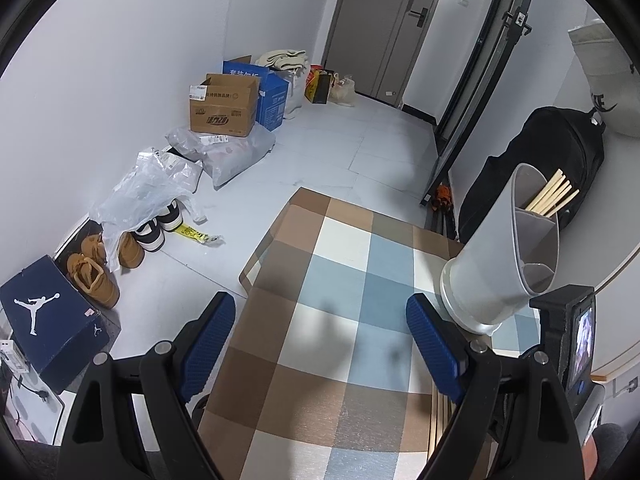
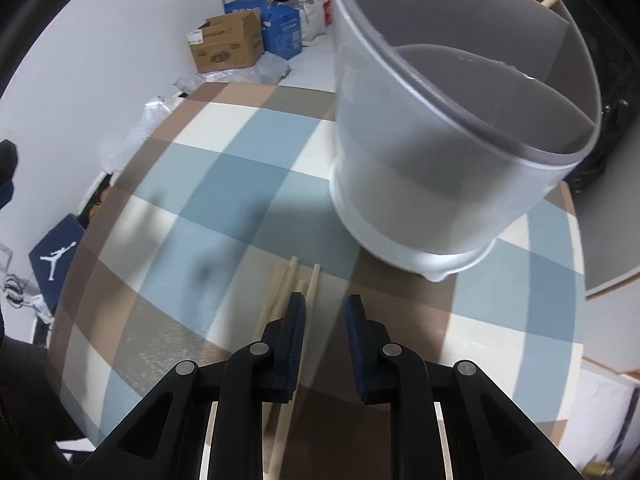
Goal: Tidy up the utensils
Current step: 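Lower the right gripper onto the chopstick pile and close on one, then lift the chopstick with the right gripper while the left gripper grasps another chopstick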
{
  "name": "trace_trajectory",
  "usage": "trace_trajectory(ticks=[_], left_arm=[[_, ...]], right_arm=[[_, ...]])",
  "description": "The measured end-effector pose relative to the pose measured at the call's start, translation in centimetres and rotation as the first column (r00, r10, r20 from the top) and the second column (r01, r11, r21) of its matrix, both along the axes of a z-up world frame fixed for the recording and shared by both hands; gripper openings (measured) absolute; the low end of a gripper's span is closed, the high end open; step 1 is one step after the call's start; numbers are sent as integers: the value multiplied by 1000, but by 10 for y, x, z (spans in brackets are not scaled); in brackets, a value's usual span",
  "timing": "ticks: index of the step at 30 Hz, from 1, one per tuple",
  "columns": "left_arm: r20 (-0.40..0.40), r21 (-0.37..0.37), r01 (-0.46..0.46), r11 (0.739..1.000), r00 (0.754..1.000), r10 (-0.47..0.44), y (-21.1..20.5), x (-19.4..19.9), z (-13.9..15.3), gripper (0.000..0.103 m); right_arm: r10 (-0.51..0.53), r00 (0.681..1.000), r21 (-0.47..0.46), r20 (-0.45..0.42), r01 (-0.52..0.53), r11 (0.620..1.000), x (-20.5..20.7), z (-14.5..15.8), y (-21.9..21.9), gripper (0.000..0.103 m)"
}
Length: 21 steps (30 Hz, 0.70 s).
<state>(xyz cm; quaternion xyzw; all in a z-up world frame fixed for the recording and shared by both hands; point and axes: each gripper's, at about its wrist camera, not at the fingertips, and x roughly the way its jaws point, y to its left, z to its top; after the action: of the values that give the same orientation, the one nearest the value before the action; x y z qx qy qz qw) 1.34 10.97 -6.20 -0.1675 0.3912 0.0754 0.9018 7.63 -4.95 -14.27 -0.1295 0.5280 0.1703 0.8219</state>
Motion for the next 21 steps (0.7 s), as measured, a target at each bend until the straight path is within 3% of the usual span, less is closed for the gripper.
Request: trace_trajectory(ticks=[4,15,17,18,21], left_arm=[[2,-6,2,1000,1000,-2,0,0,0,84],[-16,-3,-3,1000,1000,3,2,0,-1,84],[-23,0,-2,1000,1000,2,1,1,-3,84],[-26,2,-2,1000,1000,2,2,1,-4,84],[-51,-1,2,1000,999,-2,2,3,-9,84]], right_arm=[[-6,1000,-1,-20,6,1000,1,-1,2,14],[-15,1000,-17,0,15,1000,8,-1,11,14],[-10,1000,-13,6,10,1000,9,-1,11,12],[-8,1000,-5,6,8,1000,9,-1,10,4],[-20,1000,45,-13,20,999,11,1,5,3]])
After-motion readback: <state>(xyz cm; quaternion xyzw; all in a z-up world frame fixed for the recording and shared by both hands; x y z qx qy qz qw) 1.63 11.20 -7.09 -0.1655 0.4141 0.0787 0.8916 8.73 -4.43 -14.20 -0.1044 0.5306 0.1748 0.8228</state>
